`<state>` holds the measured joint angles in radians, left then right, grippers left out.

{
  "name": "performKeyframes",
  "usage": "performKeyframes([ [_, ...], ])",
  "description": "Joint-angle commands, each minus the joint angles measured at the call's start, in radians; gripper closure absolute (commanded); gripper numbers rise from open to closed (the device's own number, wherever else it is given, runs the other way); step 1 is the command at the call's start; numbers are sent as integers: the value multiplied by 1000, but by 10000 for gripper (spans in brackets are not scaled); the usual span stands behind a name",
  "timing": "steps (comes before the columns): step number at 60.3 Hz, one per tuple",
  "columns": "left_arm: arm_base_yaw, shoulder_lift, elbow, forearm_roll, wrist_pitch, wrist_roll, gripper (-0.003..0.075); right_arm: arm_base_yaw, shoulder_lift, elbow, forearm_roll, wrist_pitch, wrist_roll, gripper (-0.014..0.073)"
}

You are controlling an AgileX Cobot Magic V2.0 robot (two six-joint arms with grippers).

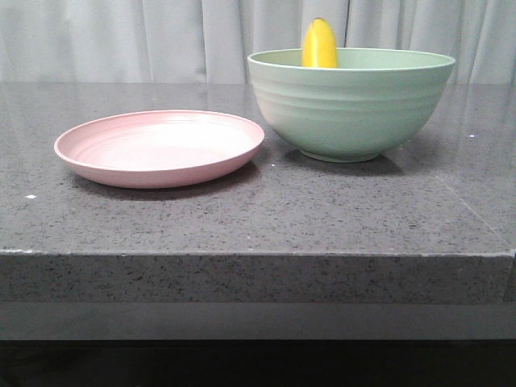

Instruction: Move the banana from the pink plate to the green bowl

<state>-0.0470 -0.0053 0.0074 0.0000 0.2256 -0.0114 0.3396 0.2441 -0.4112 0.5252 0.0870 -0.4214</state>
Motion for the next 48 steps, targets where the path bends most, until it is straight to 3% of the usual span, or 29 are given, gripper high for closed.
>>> performKeyframes([
  [1, 2, -17, 3, 0, -88, -4, 741, -6, 8, -28, -6, -70, -5, 662],
  [38, 2, -17, 3, 0, -88, -4, 741, -18, 7, 3, -25, -87, 2, 662],
  [48, 2, -17, 3, 0, -88, -4, 741, -143, -11, 89, -254, -123, 262, 662],
])
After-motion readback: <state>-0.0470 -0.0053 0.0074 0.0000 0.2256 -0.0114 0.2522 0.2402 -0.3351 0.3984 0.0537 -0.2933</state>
